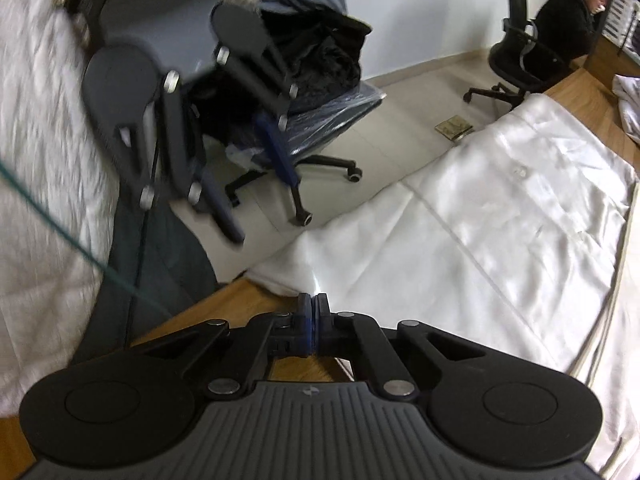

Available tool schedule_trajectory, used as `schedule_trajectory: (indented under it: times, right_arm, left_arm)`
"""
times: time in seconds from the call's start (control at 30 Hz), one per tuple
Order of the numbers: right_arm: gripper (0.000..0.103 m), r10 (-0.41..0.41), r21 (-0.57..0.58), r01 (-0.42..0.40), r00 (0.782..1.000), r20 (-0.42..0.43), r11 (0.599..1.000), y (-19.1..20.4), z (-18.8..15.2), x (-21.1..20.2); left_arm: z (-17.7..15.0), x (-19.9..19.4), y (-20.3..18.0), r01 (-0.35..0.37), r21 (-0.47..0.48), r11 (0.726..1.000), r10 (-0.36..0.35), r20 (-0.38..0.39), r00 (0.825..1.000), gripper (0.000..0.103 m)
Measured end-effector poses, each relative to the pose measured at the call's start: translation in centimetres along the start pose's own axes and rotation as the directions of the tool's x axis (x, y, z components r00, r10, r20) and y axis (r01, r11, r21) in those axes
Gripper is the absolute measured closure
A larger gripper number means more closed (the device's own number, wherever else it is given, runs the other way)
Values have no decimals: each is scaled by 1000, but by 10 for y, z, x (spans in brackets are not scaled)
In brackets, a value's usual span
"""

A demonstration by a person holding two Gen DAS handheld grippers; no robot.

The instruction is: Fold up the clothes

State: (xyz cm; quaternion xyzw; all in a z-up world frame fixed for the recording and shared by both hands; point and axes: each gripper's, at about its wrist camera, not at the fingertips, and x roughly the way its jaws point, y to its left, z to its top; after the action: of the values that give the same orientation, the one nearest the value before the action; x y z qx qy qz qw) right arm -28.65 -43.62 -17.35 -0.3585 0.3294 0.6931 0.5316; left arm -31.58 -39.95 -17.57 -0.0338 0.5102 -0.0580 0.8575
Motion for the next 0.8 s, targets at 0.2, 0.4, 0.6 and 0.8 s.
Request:
schedule_trajectory:
  times: [0.2,0.4,0.6,0.8]
  right_arm:
    - [102,-11,31,10,1000,23,999,-11,7,-19]
    - [102,-13,73,10,999,46,997,-21,12,-35]
    - [98,-28,81,26,999,28,996,-29,1,-45]
    - [74,-193,27,199,972,-131,980,-49,-51,-72]
  left_arm:
    - [20,17,-17,-20,42,999,20,13,1000,41]
    - [31,33,-21,-186,100,977,191,-34,981,87]
    - [39,22,-11,-193,73,978,195,-14,981,94]
    - [48,15,-3,-188,34,982,188,7,982,94]
